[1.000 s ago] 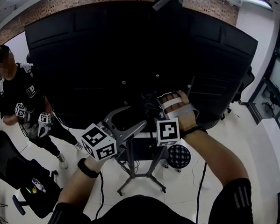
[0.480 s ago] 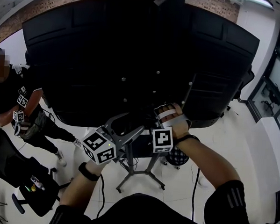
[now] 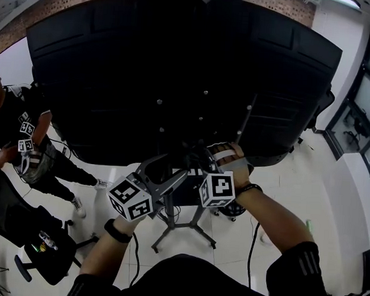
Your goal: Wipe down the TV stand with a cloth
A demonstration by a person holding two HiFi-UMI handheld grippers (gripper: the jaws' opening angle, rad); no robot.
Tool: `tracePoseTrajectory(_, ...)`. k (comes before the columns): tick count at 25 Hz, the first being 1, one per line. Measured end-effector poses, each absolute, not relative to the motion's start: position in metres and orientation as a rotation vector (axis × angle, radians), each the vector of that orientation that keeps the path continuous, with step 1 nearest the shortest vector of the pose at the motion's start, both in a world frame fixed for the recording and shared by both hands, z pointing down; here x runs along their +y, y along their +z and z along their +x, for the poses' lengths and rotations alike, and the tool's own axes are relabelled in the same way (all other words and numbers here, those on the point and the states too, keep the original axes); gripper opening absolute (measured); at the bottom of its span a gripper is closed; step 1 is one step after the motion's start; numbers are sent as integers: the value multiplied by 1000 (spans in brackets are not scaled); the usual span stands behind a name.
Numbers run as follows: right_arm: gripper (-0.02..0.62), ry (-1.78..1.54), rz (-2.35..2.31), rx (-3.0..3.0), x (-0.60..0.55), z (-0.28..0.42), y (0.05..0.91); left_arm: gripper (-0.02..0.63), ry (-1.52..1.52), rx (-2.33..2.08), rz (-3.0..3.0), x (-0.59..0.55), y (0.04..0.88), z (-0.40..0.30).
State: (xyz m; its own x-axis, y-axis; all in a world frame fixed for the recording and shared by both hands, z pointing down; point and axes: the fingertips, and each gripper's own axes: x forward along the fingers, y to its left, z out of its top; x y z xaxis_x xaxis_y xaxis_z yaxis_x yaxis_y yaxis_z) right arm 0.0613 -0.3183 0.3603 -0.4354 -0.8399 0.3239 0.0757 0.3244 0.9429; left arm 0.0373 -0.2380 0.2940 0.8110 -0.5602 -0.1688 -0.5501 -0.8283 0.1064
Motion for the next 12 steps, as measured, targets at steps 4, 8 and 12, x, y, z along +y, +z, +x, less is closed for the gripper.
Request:
tracePoseTrajectory(4, 25, -1245, 819, -1826, -300, 72, 313, 276, -305, -892, 2966, -235, 281, 46)
tracePoseTrajectory(8, 25, -1248, 956, -1887, -285, 98, 259, 276, -320, -856, 3003, -229, 261, 65)
tracePoseTrajectory(12, 25, -1270, 1093, -1891, -283, 137, 215, 276, -348, -787, 3055, -224, 243, 92)
